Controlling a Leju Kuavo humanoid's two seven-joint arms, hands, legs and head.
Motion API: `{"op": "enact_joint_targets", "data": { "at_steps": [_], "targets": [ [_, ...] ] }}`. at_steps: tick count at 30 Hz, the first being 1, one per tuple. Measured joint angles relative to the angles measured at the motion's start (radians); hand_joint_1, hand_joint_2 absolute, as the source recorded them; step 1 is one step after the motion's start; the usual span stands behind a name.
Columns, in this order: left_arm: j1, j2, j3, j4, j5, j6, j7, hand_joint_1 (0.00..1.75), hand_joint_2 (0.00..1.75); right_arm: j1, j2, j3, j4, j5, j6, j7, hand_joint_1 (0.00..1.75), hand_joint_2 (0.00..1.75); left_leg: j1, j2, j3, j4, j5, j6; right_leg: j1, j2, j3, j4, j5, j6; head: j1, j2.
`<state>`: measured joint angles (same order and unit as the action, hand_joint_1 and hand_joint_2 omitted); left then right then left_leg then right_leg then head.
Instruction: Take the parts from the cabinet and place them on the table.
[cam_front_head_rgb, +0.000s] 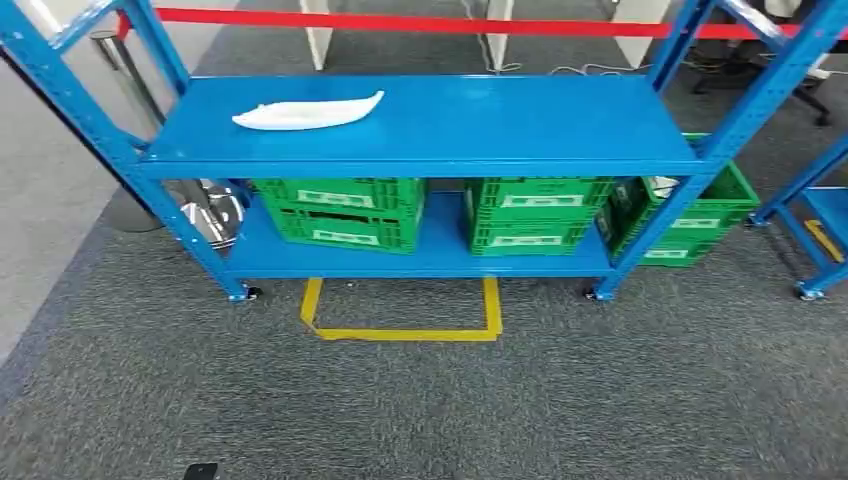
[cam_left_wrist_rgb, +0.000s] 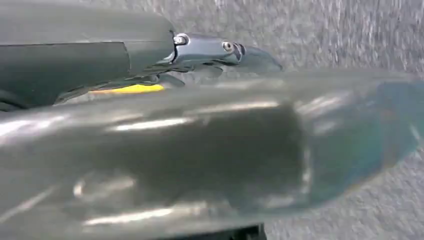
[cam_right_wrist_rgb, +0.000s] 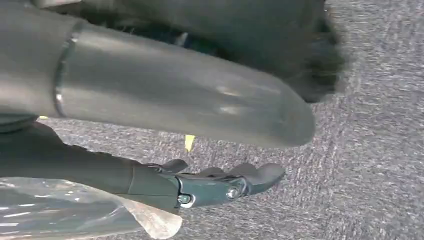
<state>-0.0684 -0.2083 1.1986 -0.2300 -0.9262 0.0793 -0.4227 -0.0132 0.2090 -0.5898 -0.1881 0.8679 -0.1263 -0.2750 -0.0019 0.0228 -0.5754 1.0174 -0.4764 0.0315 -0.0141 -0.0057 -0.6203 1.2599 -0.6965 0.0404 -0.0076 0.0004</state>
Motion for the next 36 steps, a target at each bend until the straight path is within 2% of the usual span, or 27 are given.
{"op": "enact_joint_targets", "data": {
  "at_steps": [1,2,3,5,6,7,10,11,12,13,15,16,17,18,20,21,22,24,25,27,28,30,31,32,33,34,36],
  "targets": [
    [0.0,0.0,0.0,0.0,0.0,0.0,0.0,0.0,0.0,0.002,0.0,-0.001,0.0,0.0,0.0,0.001,0.0,0.0,0.0,-0.007,0.001,0.0,-0.001,0.001,0.001,0.002,-0.035,0.05,-0.005,0.001,-0.001,0.0],
    [0.001,0.0,0.0,0.0,0.0,0.0,0.0,0.0,0.0,0.002,0.0,-0.002,0.0,0.0,0.0,0.002,0.0,0.0,0.0,-0.013,0.003,0.0,-0.003,0.001,0.001,0.002,-0.051,0.052,0.017,0.001,0.0,0.0],
    [0.002,0.0,0.0,0.0,0.0,0.0,0.0,0.0,0.0,0.002,0.0,-0.002,0.0,0.0,0.001,0.002,0.0,0.0,0.0,-0.018,0.008,0.001,-0.006,0.0,0.001,0.002,-0.043,0.011,0.062,0.001,0.0,0.0],
    [0.002,-0.001,0.0,0.0,0.0,-0.001,0.0,0.0,0.0,0.002,0.0,-0.002,0.0,0.0,0.001,0.002,0.0,0.0,0.003,-0.026,0.019,0.003,-0.014,-0.006,-0.002,0.002,0.015,-0.149,0.169,0.0,0.0,0.0],
    [0.002,-0.001,0.0,0.0,0.0,-0.001,0.0,0.0,0.0,0.002,0.0,-0.002,0.001,0.0,0.001,0.002,0.0,0.0,0.002,-0.027,0.018,0.003,-0.019,-0.013,-0.005,0.004,0.035,-0.21,0.187,0.0,0.002,0.0],
    [0.001,0.0,0.0,0.0,0.0,-0.002,0.0,0.0,0.0,0.001,0.0,-0.002,0.002,0.0,0.002,0.002,0.0,0.0,-0.006,-0.03,0.018,0.015,-0.026,-0.02,-0.002,0.008,0.049,-0.226,0.181,-0.005,0.003,0.0],
    [0.002,0.0,0.0,0.0,0.0,-0.002,0.0,0.0,0.0,0.002,0.0,-0.003,0.002,0.0,0.002,0.002,0.0,0.0,-0.001,-0.032,0.019,0.008,-0.021,-0.028,0.004,0.009,0.048,-0.222,0.184,-0.022,0.002,0.0],
    [0.002,0.0,0.0,0.0,0.0,-0.002,0.0,0.0,0.0,0.002,0.0,-0.003,0.002,0.0,0.002,0.002,0.0,0.0,0.001,-0.032,0.018,0.013,-0.028,-0.032,-0.003,0.008,0.051,-0.228,0.187,-0.029,0.002,0.0],
    [0.002,0.001,0.0,0.0,0.0,-0.002,0.0,0.0,0.0,0.001,0.0,-0.004,0.002,0.0,0.002,0.002,0.0,0.0,0.002,-0.031,0.013,0.03,-0.043,-0.039,-0.003,0.006,0.054,-0.228,0.187,-0.032,0.0,0.0],
    [0.001,0.001,0.0,0.0,0.0,-0.001,0.0,0.0,0.0,0.0,0.0,-0.004,0.002,0.0,0.002,0.002,0.0,0.0,0.002,-0.03,-0.006,0.078,-0.073,-0.045,-0.003,0.005,0.056,-0.228,0.185,-0.038,-0.006,0.0],
    [0.002,0.0,0.0,0.0,0.0,-0.002,0.0,0.0,0.0,-0.001,0.0,-0.005,0.002,0.0,0.003,0.002,0.0,0.0,0.006,-0.03,-0.081,0.236,-0.142,-0.053,-0.002,0.001,0.058,-0.228,0.181,-0.046,-0.004,0.0],
    [0.004,0.0,0.0,0.0,0.0,-0.002,0.002,0.0,0.0,0.0,0.0,-0.006,0.002,0.001,0.003,0.002,0.0,0.0,0.006,-0.03,-0.111,0.293,-0.156,-0.054,-0.002,0.001,0.06,-0.228,0.176,-0.048,-0.004,0.0],
    [0.005,0.0,0.0,0.0,0.0,-0.003,0.006,0.0,0.0,0.0,0.0,-0.006,0.002,0.002,0.003,0.002,0.0,0.0,0.007,-0.03,-0.123,0.31,-0.146,-0.054,-0.002,0.001,0.063,-0.228,0.173,-0.049,-0.004,0.0],
    [0.007,0.0,0.0,0.0,0.0,-0.003,0.011,0.0,0.0,0.0,0.0,-0.007,0.002,0.003,0.005,0.002,0.0,0.0,0.007,-0.03,-0.113,0.283,-0.115,-0.051,-0.001,0.002,0.067,-0.228,0.17,-0.048,-0.005,0.0],
    [0.006,0.0,0.0,0.0,0.001,-0.002,0.013,0.0,0.0,0.0,0.0,-0.008,0.002,0.004,0.007,-0.002,0.0,0.0,0.005,-0.03,-0.049,0.138,-0.024,-0.038,-0.001,0.002,0.08,-0.228,0.164,-0.045,-0.004,0.0],
    [0.006,0.002,0.0,0.0,0.002,-0.001,0.013,0.0,0.0,-0.001,0.0,-0.008,0.002,0.004,0.007,-0.005,0.0,0.0,0.002,-0.027,-0.013,0.057,0.009,-0.028,-0.001,0.001,0.082,-0.23,0.16,-0.043,-0.004,0.0],
    [0.003,0.005,0.0,0.0,0.004,-0.001,0.013,0.0,0.0,-0.003,0.0,-0.008,0.002,0.003,0.008,-0.008,0.0,0.0,-0.005,-0.023,0.002,0.028,-0.018,-0.021,0.005,0.0,0.084,-0.229,0.152,-0.033,-0.003,0.0],
    [0.003,0.004,0.0,0.0,0.006,-0.002,0.012,0.0,0.0,-0.003,0.0,-0.009,0.001,0.002,0.009,-0.011,0.0,0.0,-0.007,-0.024,0.005,0.007,-0.025,-0.017,0.002,-0.001,0.085,-0.236,0.155,-0.02,-0.003,0.0],
    [0.006,0.004,0.0,0.0,0.008,-0.002,0.011,0.0,0.0,-0.003,0.0,-0.01,0.001,0.002,0.009,-0.011,0.0,0.0,-0.006,-0.026,0.009,0.002,-0.025,-0.01,0.002,-0.002,0.097,-0.226,0.17,-0.008,-0.004,0.0],
    [0.011,0.005,0.001,0.0,0.01,-0.003,0.011,0.0,0.0,-0.005,0.0,-0.01,0.001,0.003,0.009,-0.01,0.0,0.0,0.002,-0.027,0.034,-0.009,-0.023,-0.003,0.001,-0.001,0.091,-0.213,0.15,0.002,-0.002,0.0],
    [0.009,0.006,0.001,0.0,0.01,-0.003,0.01,0.0,0.0,-0.007,0.0,-0.01,0.001,0.003,0.009,-0.011,0.0,0.0,0.002,-0.028,0.039,-0.009,-0.026,0.002,0.001,0.002,0.074,-0.177,0.13,0.003,0.004,0.0],
    [0.007,0.006,0.002,0.0,0.011,-0.006,0.01,0.0,0.0,-0.006,0.0,-0.01,0.001,0.003,0.011,-0.006,0.0,0.0,0.0,-0.028,0.043,-0.009,-0.034,0.008,0.001,0.003,-0.019,-0.024,0.067,0.007,0.005,0.0],
    [0.007,0.006,0.002,0.0,0.011,-0.008,0.01,0.0,0.0,-0.005,0.0,-0.01,0.001,0.005,0.011,0.001,0.0,0.0,-0.001,-0.028,0.046,-0.008,-0.039,0.009,0.002,0.004,-0.06,0.032,0.051,0.008,0.006,0.0],
    [0.008,0.006,0.002,0.0,0.011,-0.009,0.009,0.0,0.0,-0.003,0.0,-0.011,0.001,0.008,0.013,0.007,0.0,0.0,-0.002,-0.028,0.053,-0.008,-0.044,0.009,0.002,0.004,-0.09,0.059,0.056,0.01,0.006,0.0],
    [0.01,0.006,0.002,0.0,0.011,-0.01,0.009,0.0,0.0,-0.001,-0.001,-0.011,0.001,0.011,0.014,0.011,0.0,0.0,-0.001,-0.028,0.063,-0.008,-0.052,0.008,0.002,0.004,-0.094,0.039,0.084,0.009,0.005,0.0],
    [0.011,0.006,0.002,0.0,0.011,-0.011,0.008,0.0,0.0,-0.001,-0.001,-0.011,0.001,0.017,0.015,0.013,0.0,0.0,-0.001,-0.03,0.073,-0.008,-0.061,0.007,0.002,0.003,-0.082,-0.015,0.126,0.009,0.007,0.0],
    [0.01,0.006,0.003,0.0,0.012,-0.011,0.008,0.0,0.0,-0.001,-0.001,-0.011,0.001,0.023,0.018,0.014,0.0,0.0,-0.001,-0.031,0.1,-0.008,-0.082,0.0,0.001,0.003,-0.029,-0.175,0.236,0.001,0.007,0.0]
  ]
}}
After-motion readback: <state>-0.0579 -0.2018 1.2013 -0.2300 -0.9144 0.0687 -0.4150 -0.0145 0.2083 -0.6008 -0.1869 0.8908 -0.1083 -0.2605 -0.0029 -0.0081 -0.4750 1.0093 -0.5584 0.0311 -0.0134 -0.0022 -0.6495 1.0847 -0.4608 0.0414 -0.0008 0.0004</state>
